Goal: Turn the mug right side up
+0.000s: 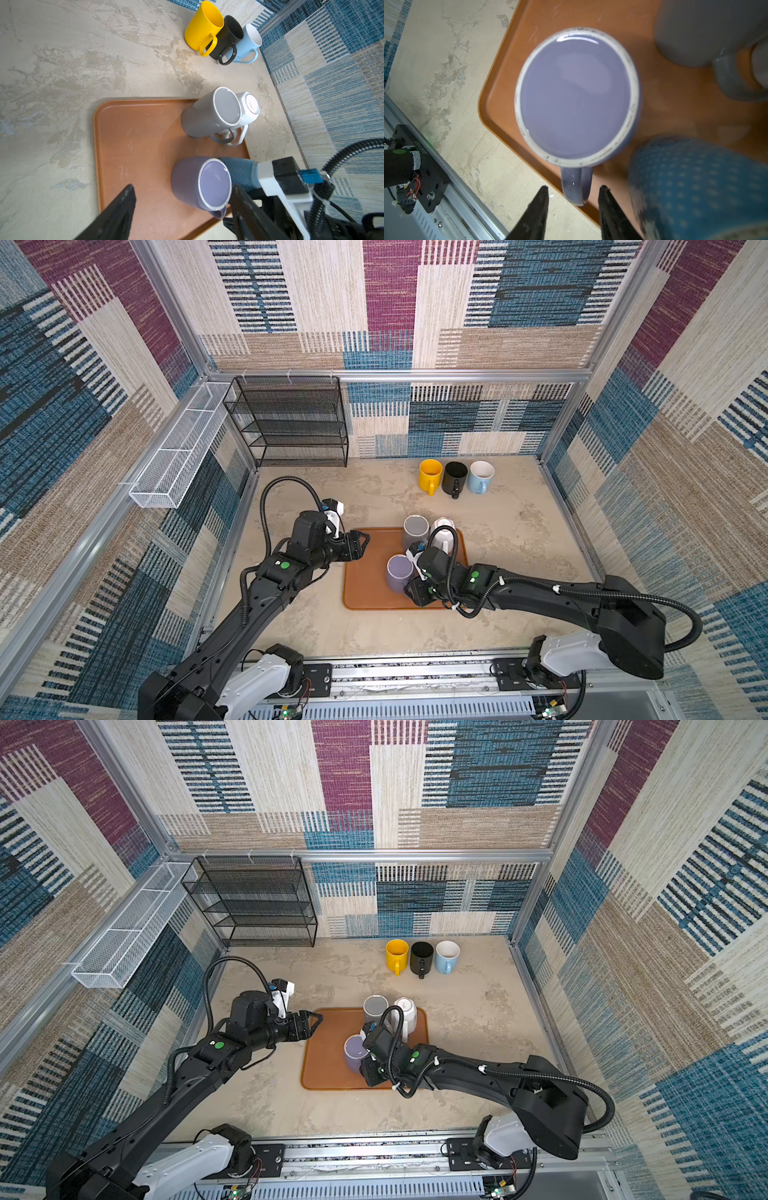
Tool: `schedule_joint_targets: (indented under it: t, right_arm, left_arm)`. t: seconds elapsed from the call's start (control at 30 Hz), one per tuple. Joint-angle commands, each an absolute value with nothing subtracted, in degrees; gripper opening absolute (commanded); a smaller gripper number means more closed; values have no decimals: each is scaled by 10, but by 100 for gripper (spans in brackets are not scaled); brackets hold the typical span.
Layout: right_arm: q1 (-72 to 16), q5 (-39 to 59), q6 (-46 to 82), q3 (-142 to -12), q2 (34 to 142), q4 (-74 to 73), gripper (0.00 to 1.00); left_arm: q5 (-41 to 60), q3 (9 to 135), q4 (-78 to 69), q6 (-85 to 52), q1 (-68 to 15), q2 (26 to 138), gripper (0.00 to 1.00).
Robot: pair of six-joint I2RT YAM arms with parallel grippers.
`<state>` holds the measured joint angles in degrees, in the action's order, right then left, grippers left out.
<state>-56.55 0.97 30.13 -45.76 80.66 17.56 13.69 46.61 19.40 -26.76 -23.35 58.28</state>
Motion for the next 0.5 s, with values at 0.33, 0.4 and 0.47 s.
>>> schedule_joint_targets:
  t: [0.33,0.4,0.47]
  right_arm:
    - [-567,61,297,-493,839,125,42]
    - [-567,68,295,-497,844,123,42]
    - [-567,74,293,-501,852,119,42]
  left_arm:
    - [133,455,207,-251,-233,577,72]
    - [130,454,210,-248,-233,573,72]
    - [127,453,213,-246,-234,573,72]
